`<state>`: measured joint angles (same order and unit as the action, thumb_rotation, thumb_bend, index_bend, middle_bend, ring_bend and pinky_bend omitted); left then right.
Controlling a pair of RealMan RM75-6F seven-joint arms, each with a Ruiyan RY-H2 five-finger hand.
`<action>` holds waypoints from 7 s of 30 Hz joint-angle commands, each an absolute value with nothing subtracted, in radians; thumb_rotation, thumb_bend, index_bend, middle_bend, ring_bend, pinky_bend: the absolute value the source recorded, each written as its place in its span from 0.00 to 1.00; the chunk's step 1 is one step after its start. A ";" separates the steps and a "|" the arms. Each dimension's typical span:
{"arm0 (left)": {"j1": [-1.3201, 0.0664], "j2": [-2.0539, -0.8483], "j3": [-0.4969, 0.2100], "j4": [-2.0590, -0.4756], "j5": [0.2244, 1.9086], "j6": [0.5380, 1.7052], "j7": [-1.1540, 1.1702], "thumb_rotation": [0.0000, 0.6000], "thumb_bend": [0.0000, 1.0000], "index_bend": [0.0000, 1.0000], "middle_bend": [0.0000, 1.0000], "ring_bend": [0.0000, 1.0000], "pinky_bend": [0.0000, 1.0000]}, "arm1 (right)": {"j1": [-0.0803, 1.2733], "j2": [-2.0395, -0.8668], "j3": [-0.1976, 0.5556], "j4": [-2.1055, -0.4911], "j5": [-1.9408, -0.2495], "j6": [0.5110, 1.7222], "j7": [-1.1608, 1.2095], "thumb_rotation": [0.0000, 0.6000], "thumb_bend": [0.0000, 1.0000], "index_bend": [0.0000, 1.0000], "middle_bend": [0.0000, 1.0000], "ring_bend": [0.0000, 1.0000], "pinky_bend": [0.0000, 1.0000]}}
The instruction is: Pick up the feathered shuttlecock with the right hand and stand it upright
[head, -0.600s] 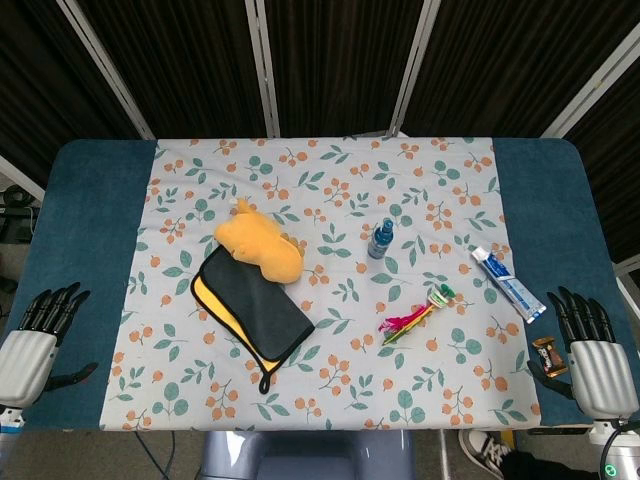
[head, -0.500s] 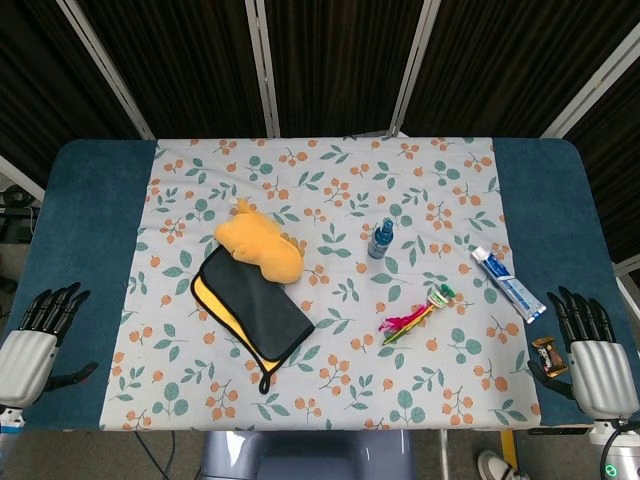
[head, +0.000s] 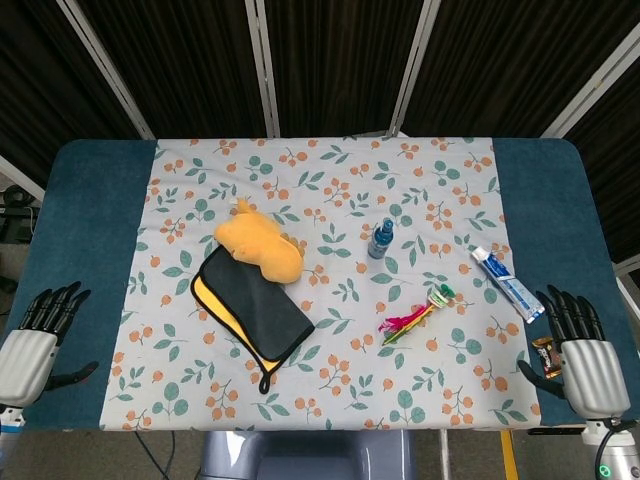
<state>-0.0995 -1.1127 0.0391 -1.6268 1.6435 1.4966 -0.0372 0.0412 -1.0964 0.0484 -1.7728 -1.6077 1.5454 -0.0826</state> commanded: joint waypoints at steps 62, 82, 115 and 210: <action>-0.093 -1.096 0.039 -1.639 1.622 1.489 -0.081 1.00 0.17 0.00 0.00 0.00 0.00 | 0.347 -1.709 0.098 -1.383 -1.433 1.206 -0.107 1.00 0.23 0.47 0.22 0.00 0.00; -0.093 -1.096 0.038 -1.640 1.619 1.485 -0.081 1.00 0.17 0.00 0.00 0.00 0.00 | 0.344 -1.731 0.090 -1.364 -1.412 1.213 -0.101 1.00 0.28 0.52 0.25 0.00 0.00; -0.093 -1.095 0.037 -1.642 1.614 1.480 -0.083 1.00 0.17 0.00 0.00 0.00 0.00 | 0.336 -1.743 0.084 -1.369 -1.393 1.220 -0.111 1.00 0.43 0.61 0.28 0.00 0.00; -0.089 -1.098 0.034 -1.642 1.610 1.485 -0.071 1.00 0.17 0.00 0.00 0.00 0.00 | 0.259 -1.349 0.238 -1.751 -1.146 1.390 -0.183 1.00 0.35 0.05 0.00 0.00 0.00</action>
